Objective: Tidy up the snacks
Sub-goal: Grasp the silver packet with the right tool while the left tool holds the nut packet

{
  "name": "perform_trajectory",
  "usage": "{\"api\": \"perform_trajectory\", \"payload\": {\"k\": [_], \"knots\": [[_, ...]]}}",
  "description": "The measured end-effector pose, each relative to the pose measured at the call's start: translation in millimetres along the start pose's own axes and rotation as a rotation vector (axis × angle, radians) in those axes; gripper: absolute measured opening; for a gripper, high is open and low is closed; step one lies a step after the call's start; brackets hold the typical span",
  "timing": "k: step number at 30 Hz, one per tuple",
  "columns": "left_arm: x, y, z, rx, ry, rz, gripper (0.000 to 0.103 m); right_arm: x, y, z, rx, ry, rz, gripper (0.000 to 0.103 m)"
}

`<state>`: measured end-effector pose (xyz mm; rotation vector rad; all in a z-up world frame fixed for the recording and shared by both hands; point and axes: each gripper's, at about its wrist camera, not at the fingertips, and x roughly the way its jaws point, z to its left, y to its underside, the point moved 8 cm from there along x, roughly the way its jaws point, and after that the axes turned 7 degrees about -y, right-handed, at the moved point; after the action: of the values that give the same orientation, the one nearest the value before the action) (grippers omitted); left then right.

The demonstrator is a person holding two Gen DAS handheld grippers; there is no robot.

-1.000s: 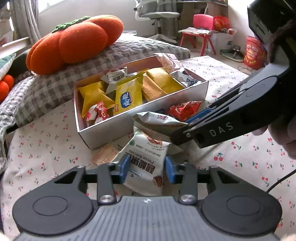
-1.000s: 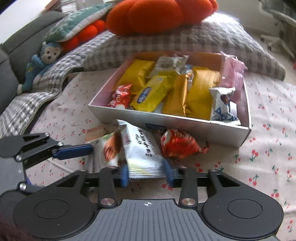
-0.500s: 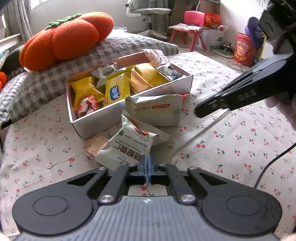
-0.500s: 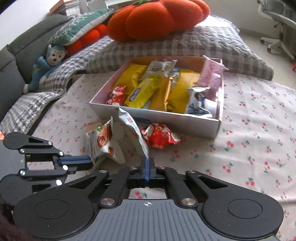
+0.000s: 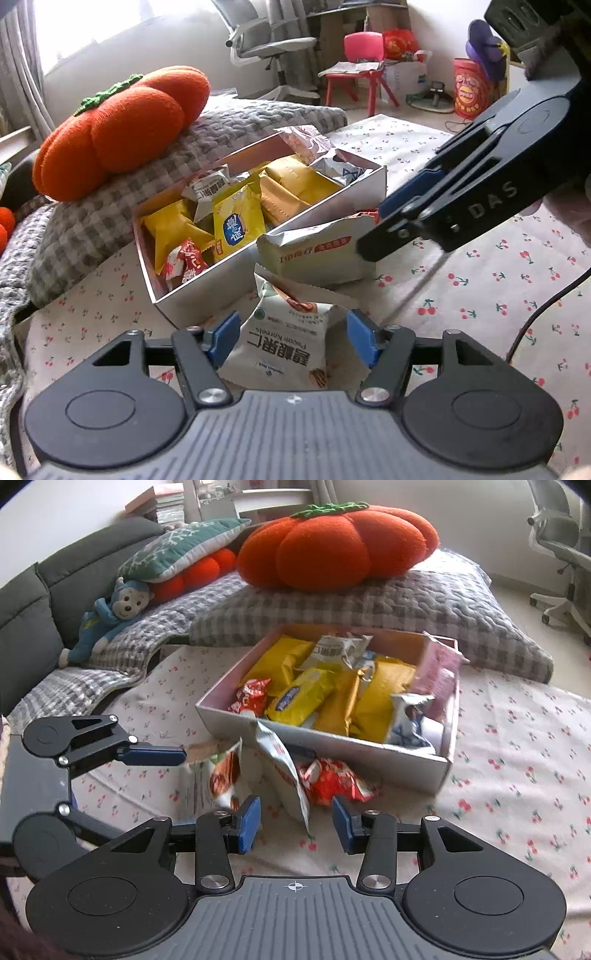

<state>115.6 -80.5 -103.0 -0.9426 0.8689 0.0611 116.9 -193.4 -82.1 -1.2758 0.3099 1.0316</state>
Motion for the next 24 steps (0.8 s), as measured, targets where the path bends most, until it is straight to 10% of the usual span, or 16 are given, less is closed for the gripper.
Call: {"api": "perform_trajectory", "payload": {"k": [15,24], "knots": [[6,-5,2,-0.069,0.121,-0.030,0.055,33,-13,-9,0.040,-0.043,-0.031,0.020],[17,4,-9,-0.013,0.110,0.018,0.067,44,-8,-4,0.034,-0.062,-0.008,0.020]]}}
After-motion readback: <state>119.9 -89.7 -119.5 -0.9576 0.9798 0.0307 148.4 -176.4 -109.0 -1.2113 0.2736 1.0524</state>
